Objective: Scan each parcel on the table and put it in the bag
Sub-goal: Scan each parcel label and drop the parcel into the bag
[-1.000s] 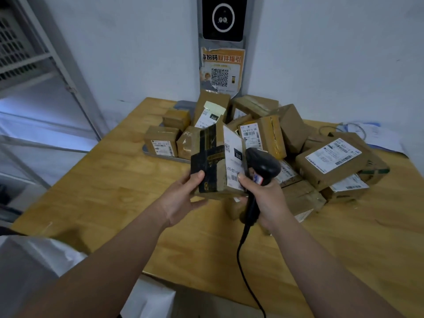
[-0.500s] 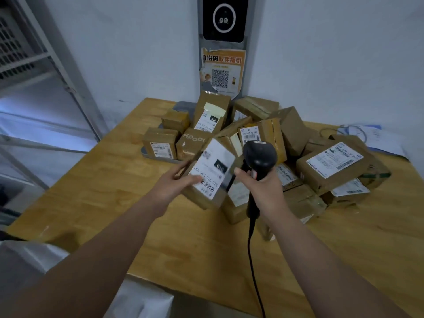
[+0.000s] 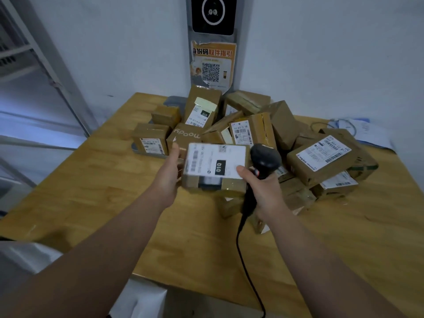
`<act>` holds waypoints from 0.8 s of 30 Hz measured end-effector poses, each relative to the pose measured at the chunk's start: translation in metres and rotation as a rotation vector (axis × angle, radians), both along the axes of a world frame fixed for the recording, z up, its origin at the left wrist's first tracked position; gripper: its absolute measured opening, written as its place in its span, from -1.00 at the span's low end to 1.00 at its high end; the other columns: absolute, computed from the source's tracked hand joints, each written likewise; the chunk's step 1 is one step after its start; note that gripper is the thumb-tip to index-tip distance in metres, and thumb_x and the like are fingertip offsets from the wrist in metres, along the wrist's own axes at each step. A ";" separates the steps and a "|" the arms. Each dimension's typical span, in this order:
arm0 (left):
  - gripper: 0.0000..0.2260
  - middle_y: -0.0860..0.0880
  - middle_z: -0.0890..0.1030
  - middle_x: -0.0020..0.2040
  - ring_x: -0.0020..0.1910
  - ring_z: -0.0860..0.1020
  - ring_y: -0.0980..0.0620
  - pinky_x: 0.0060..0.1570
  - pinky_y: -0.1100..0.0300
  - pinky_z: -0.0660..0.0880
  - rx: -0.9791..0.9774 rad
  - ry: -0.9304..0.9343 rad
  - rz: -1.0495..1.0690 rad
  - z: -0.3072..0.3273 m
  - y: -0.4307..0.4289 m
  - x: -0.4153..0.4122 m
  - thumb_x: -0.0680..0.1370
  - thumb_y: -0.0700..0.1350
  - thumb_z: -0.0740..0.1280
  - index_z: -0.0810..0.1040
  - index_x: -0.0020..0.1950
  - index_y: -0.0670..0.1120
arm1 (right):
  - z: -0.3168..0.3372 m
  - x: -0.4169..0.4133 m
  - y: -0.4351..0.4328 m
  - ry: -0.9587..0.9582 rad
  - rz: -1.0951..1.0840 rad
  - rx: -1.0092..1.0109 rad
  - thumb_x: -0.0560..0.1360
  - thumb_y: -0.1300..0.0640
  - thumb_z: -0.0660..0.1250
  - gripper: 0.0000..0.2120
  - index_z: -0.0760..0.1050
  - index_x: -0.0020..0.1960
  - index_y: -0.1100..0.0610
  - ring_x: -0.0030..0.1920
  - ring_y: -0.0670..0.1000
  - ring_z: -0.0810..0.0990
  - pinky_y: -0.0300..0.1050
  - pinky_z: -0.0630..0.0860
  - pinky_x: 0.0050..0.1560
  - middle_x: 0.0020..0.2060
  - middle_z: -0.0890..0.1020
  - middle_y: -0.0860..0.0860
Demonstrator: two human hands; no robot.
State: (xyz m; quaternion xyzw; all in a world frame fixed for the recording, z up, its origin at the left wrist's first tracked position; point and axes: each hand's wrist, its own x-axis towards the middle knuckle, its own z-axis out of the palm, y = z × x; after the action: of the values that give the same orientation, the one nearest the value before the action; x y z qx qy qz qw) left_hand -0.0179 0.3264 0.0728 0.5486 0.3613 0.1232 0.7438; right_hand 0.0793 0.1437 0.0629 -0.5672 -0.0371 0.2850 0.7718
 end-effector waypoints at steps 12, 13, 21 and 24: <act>-0.32 0.03 0.50 0.27 0.20 0.52 0.04 0.11 0.18 0.48 -0.021 -0.137 0.092 -0.020 -0.022 0.000 0.45 -0.14 0.48 0.18 0.45 0.08 | -0.006 -0.018 0.015 -0.114 -0.193 -0.089 0.47 0.11 0.45 -0.47 0.32 0.35 -0.05 0.22 -0.04 0.56 -0.06 0.53 0.20 0.16 0.59 -0.08; -0.28 0.06 0.49 0.26 0.18 0.50 0.12 0.02 0.29 0.47 0.066 -0.126 0.094 -0.021 -0.018 -0.004 0.44 -0.16 0.49 0.16 0.46 0.07 | -0.005 -0.019 0.012 -0.138 -0.199 -0.142 0.48 0.07 0.44 -0.51 0.34 0.33 -0.09 0.22 -0.02 0.56 -0.03 0.51 0.22 0.16 0.59 -0.09; -0.26 -0.04 0.44 0.30 0.24 0.43 0.05 0.12 0.20 0.47 0.430 0.067 0.008 -0.026 0.017 -0.029 0.38 -0.10 0.56 0.22 0.44 -0.04 | 0.023 -0.030 0.004 -0.330 0.233 -0.409 0.49 0.13 0.38 -0.87 0.52 -0.13 0.21 -0.41 -0.01 0.51 -0.19 0.46 -0.32 -0.39 0.56 0.06; -0.30 -0.03 0.49 0.23 0.18 0.48 0.06 0.03 0.26 0.50 0.366 0.031 -0.026 -0.025 0.018 -0.031 0.40 -0.05 0.54 0.27 0.44 0.01 | 0.020 -0.038 0.009 -0.333 0.290 -0.431 0.50 0.09 0.39 -0.93 0.51 -0.09 0.05 -0.34 -0.21 0.54 -0.33 0.39 -0.31 -0.44 0.57 -0.20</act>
State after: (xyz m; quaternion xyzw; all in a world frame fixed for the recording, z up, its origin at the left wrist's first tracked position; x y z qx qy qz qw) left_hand -0.0489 0.3441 0.0475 0.6815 0.3369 0.1688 0.6274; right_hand 0.0418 0.1526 0.0832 -0.7456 -0.1824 0.2964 0.5683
